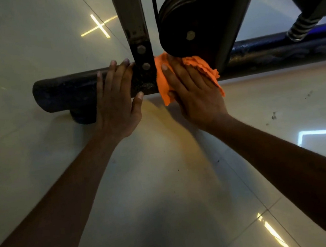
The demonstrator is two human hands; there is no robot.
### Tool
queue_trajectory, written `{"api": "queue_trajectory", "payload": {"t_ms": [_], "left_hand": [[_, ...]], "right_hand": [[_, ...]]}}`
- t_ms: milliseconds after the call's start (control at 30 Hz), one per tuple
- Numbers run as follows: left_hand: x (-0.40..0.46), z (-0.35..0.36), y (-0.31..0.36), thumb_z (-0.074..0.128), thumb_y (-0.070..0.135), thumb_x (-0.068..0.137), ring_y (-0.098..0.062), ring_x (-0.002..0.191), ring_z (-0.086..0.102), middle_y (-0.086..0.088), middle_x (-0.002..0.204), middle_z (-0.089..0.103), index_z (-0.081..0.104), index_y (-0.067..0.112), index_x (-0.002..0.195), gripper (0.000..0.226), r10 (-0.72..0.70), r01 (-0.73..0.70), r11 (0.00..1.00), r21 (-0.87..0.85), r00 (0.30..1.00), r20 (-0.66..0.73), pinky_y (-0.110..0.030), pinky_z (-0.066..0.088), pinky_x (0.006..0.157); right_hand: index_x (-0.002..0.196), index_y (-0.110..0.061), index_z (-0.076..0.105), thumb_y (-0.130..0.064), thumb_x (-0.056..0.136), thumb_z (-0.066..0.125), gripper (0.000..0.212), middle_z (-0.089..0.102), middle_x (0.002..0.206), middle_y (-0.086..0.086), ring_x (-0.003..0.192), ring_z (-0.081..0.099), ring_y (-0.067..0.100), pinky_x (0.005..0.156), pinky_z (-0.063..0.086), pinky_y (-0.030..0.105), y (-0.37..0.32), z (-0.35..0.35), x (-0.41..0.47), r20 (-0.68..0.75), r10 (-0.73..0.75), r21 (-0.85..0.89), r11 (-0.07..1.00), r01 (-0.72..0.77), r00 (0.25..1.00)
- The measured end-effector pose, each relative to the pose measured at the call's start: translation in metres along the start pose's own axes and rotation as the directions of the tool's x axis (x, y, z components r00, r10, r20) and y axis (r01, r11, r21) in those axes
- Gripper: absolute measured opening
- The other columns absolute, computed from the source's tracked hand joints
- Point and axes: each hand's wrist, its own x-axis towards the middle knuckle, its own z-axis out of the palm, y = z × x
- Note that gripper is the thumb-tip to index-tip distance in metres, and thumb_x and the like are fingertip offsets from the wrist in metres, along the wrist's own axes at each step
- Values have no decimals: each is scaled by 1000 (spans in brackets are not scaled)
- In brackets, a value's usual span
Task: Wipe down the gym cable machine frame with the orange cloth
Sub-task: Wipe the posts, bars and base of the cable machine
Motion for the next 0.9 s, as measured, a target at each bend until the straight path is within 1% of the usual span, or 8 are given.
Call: {"api": "queue_trajectory", "payload": {"t_ms": [67, 233, 433, 533, 667, 733, 833, 900], "left_hand": [[2, -3, -5, 56, 35, 105, -30, 166, 14, -5, 177, 26, 27, 14, 168, 72, 9, -10, 1000, 4, 1000, 22, -57, 4, 134], [7, -4, -6, 59, 34, 103, -31, 165, 16, -5, 176, 28, 28, 15, 167, 73, -4, 5, 1000, -3, 999, 40, -58, 6, 134], [8, -8, -14, 57, 37, 105, -27, 166, 13, -3, 177, 25, 25, 17, 169, 75, 43, -44, 999, 14, 994, 97, -56, 6, 134], [11, -7, -16, 56, 35, 104, -26, 167, 12, -3, 177, 25, 24, 16, 170, 75, 60, -63, 998, 28, 994, 92, -54, 6, 134], [10, -8, -19, 54, 31, 105, -26, 167, 11, -5, 178, 22, 21, 13, 171, 76, 65, -68, 997, 35, 994, 87, -50, 4, 135], [10, -10, -21, 54, 28, 104, -27, 167, 11, -7, 179, 20, 19, 11, 171, 78, 81, -86, 996, 38, 991, 106, -50, 5, 135], [10, -14, -23, 57, 26, 104, -27, 167, 11, -8, 179, 19, 17, 11, 171, 81, 93, -98, 995, 35, 987, 133, -52, 7, 135], [11, -14, -24, 58, 25, 103, -27, 167, 11, -7, 179, 18, 16, 12, 172, 81, 91, -96, 995, 35, 986, 141, -52, 7, 135]], "right_hand": [[174, -17, 18, -46, 118, 37, 66, 13, 181, 9, 167, 16, 30, 134, 19, 49, -9, 7, 5, -36, 41, 34, 999, -40, 999], [171, -18, 28, -45, 117, 39, 62, 31, 175, 8, 162, 25, 27, 130, 9, 37, -61, 12, 47, -105, 395, 338, 877, -341, 913], [173, -16, 21, -47, 112, 42, 72, 16, 180, 12, 165, 19, 33, 131, 22, 56, -12, 15, 14, -49, 61, 22, 998, -59, 997], [170, -10, 29, -42, 112, 40, 67, 24, 177, 16, 164, 21, 34, 133, 3, 43, -50, 26, 27, -152, 266, 182, 954, -237, 952], [165, -9, 38, -43, 113, 38, 62, 39, 170, 15, 156, 26, 30, 129, -10, 31, -94, 26, 55, -205, 573, 345, 801, -489, 794], [167, -7, 35, -46, 113, 41, 67, 34, 173, 18, 159, 25, 32, 129, -12, 31, -76, 30, 45, -210, 449, 266, 881, -391, 869], [171, -11, 26, -50, 113, 42, 72, 23, 178, 17, 162, 23, 37, 130, 2, 41, -37, 33, 18, -169, 181, 18, 983, -180, 969], [171, -12, 28, -47, 113, 43, 70, 24, 178, 17, 163, 20, 36, 131, 0, 42, -44, 36, 19, -205, 245, 46, 970, -241, 948]]}}
